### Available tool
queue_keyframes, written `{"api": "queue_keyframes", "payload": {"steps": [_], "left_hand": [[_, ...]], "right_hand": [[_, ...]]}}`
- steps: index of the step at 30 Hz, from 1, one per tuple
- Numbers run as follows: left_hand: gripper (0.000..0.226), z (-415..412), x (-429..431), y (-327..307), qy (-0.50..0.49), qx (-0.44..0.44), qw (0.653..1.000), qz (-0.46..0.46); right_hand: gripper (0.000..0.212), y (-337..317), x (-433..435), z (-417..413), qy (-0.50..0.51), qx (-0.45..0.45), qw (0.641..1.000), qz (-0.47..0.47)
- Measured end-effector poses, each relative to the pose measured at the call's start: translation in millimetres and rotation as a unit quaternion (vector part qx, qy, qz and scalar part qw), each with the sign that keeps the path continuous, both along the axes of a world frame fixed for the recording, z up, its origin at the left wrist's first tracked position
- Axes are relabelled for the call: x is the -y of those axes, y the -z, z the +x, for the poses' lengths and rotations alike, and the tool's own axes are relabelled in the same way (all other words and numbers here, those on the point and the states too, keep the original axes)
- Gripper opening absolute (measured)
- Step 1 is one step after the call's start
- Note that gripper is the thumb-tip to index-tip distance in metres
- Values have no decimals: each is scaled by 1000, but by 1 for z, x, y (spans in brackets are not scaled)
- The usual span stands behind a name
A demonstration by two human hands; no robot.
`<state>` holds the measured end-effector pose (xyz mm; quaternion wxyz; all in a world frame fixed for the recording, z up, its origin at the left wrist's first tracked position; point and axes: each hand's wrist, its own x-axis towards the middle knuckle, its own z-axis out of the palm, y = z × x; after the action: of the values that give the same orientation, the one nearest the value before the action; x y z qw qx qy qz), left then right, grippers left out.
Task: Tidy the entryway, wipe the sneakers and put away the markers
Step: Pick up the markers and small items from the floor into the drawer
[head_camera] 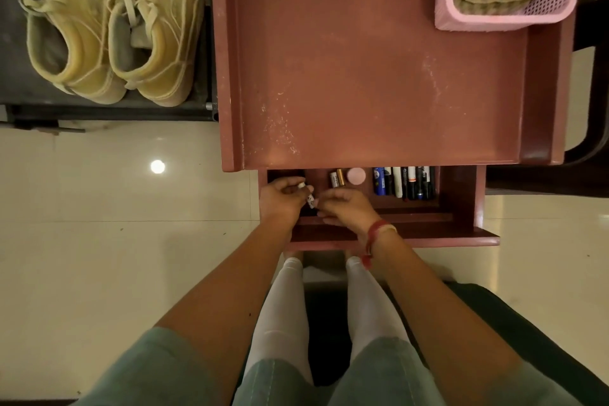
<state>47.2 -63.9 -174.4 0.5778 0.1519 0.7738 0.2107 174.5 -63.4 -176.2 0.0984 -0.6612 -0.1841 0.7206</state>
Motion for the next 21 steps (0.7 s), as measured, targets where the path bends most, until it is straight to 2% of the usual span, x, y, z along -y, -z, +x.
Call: {"api": "queue_keyframes", "payload": {"steps": [2,5,8,11,14,17,21], "left_hand": [[20,3,-1,-1,17,18,1000,5],[19,5,-2,2,43,15,999,6],[9,3,-2,-3,26,-4,999,34],[2,-6,4,-11,56,-69,994,65],[12,-17,15,-11,21,-66,997,35],[16,-25,28,-10,28,-57,997,31],[15,-25,35,-17,51,-58,996,51]], "right_hand": [[19,-5,5,-1,11,-27,999,31],[10,6,2,0,-9,23,998,63],[3,29,-5,0,-58,161,982,81],[14,49,-11,-5,-144,300,934,131],[15,65,-16,-12,-184,329,912,161],[20,80,-16,-12,-246,361,885,162],[25,75,-20,-1,-231,360,888,169]]}}
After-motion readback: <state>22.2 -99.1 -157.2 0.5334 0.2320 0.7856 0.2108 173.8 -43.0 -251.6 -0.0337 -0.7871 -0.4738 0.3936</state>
